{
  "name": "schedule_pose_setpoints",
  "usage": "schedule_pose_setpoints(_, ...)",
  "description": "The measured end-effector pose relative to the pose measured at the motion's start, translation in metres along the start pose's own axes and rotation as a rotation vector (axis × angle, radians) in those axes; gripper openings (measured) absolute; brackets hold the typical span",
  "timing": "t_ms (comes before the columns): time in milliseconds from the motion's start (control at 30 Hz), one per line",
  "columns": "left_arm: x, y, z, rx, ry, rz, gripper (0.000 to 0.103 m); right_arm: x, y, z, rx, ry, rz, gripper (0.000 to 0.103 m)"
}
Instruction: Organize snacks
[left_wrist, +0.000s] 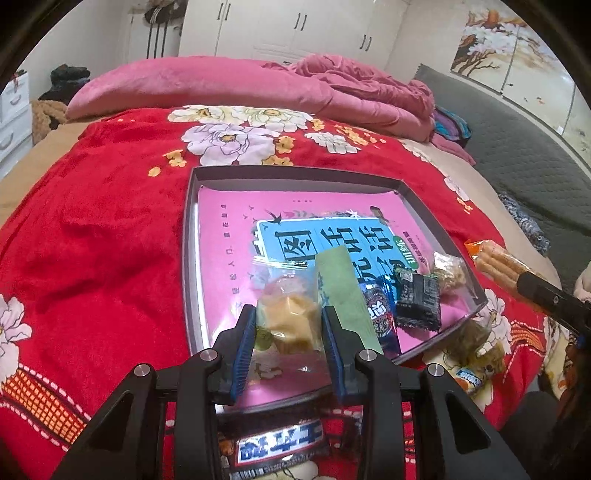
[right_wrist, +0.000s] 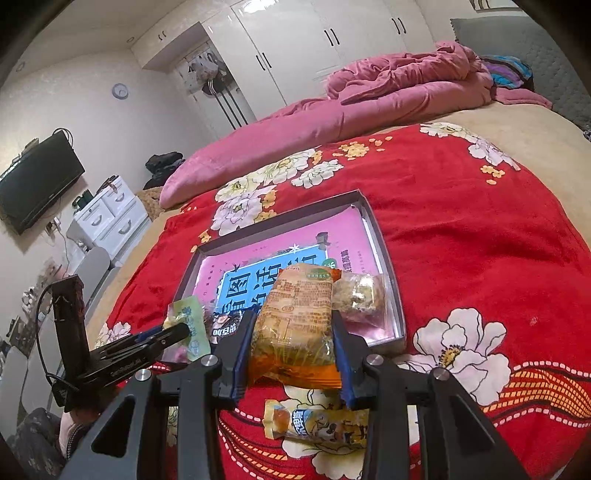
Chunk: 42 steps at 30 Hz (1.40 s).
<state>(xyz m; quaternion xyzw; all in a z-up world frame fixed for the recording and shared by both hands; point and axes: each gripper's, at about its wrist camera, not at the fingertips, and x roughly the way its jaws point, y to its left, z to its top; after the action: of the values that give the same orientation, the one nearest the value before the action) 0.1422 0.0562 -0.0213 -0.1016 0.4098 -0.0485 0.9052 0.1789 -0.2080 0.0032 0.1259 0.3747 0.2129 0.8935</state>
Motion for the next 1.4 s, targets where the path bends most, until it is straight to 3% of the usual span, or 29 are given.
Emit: schedule_pose_setpoints(1400,0.017,-0.010,0.016,-0.006,0.017,-0.050,0.037,0.060,0.009,0.009,-0.100,0.047,-0.118,0.039)
